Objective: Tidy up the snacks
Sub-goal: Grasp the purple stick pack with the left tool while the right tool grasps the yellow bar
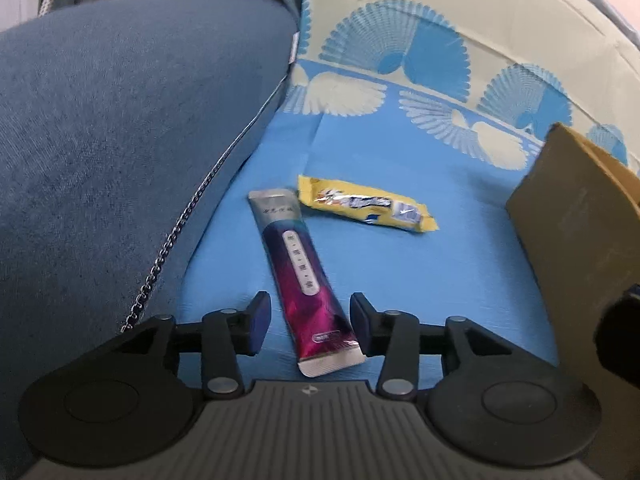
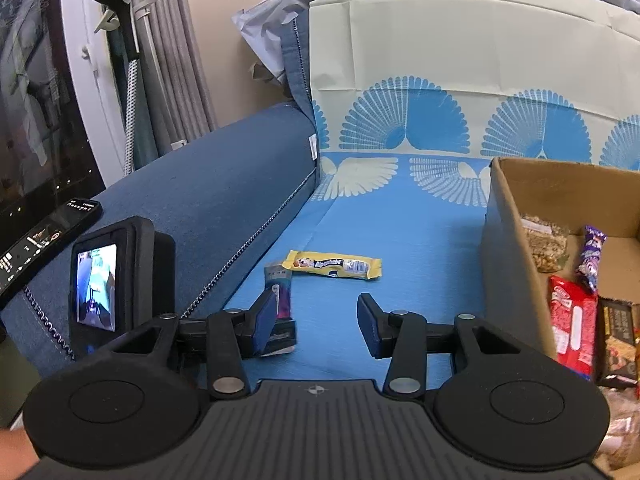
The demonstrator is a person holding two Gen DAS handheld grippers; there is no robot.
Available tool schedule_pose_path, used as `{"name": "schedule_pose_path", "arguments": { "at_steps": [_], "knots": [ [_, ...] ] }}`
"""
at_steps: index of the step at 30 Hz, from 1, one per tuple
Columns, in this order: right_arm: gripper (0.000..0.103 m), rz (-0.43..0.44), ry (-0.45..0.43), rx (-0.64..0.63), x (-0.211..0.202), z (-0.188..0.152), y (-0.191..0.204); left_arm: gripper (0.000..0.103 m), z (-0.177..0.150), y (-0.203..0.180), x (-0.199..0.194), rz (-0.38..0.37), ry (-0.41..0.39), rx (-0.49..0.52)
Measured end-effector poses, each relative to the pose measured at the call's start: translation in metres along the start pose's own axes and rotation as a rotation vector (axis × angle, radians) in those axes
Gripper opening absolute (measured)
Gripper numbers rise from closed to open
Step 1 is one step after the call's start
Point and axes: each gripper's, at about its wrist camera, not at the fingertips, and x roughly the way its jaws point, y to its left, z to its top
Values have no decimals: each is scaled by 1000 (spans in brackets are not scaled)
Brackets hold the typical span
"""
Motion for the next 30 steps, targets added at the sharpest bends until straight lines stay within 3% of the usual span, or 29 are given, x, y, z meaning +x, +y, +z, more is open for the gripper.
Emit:
{"name": "schedule_pose_path", "arguments": {
  "at_steps": [2,3,4,6,9,14,17,22,25,30],
  "knots": [
    [47,-3,3,7,4,0,1,47,0,3,6,-11,10,-20],
    [47,-4,5,7,5,-1,2,35,1,4,5,-15,11,-18],
    [47,-6,7,8,7,-1,3,34,1,4,4,-29,15,-15],
    [47,-2,14,28,10,0,4,23,1,8,0,-56,37,-30],
    [47,7,13,84,15,6,0,19,1,27,-11,-97,112,-169],
    [47,11,62,236,45,26,-13,19,-15,35,-40,-93,119,-271],
    [47,19,115,347,84,36,-21,20,-15,35,-43,-76,95,-269],
    [52,-6,257,543,160,56,-41,20,-16,47,-39,-113,110,-342],
    [63,-20,344,607,198,64,-52,20,-15,51,-37,-127,116,-365],
    [65,-119,435,612,239,72,-56,20,-16,51,-39,-132,117,-356]
  ]
}}
